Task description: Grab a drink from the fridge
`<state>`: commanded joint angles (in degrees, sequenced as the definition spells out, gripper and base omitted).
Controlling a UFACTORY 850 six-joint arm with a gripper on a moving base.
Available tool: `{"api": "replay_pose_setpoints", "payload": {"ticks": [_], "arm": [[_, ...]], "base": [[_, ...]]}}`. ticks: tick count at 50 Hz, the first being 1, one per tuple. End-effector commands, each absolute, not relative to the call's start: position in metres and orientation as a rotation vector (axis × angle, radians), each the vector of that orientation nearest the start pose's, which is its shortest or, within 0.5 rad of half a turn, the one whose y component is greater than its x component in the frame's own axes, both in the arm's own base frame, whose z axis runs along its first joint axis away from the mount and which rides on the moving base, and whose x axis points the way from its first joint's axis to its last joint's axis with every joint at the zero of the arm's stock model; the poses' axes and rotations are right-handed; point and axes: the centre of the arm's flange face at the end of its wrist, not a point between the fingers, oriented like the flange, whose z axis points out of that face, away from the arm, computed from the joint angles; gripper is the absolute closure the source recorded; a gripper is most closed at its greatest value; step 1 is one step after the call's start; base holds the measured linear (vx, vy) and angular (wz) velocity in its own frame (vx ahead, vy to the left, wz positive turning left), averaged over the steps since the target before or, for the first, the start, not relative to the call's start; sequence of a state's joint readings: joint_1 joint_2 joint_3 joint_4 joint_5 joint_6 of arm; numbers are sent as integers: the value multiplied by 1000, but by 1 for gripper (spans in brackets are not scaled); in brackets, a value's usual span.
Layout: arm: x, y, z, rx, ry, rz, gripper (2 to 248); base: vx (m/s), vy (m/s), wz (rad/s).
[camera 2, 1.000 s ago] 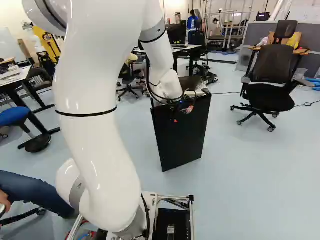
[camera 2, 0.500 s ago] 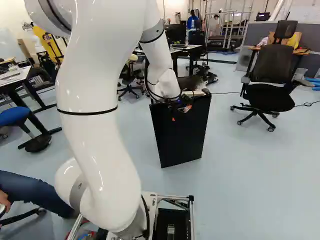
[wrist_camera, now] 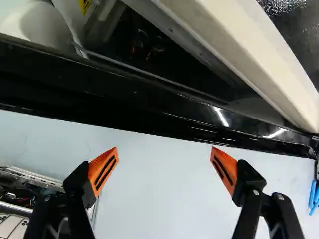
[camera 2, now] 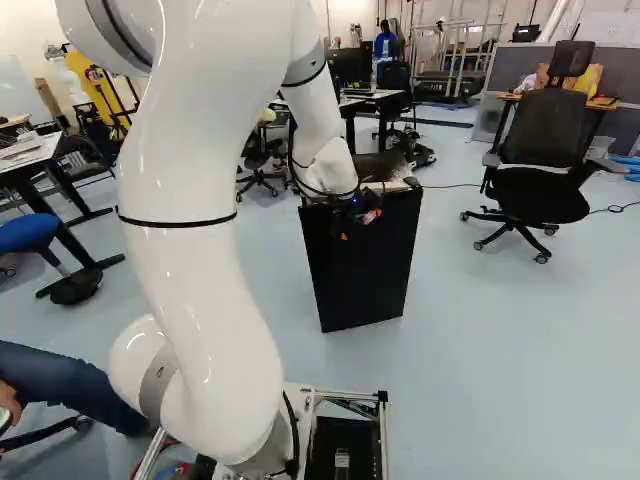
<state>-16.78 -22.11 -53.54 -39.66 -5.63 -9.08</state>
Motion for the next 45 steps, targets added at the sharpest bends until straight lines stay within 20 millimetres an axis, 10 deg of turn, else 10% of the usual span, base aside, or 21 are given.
{"api": "replay_pose_setpoints", "payload": {"ticks": [45], "arm": [[536,-151,358,-3273,-769,-632,3]], "base": [[0,0,0]]}}
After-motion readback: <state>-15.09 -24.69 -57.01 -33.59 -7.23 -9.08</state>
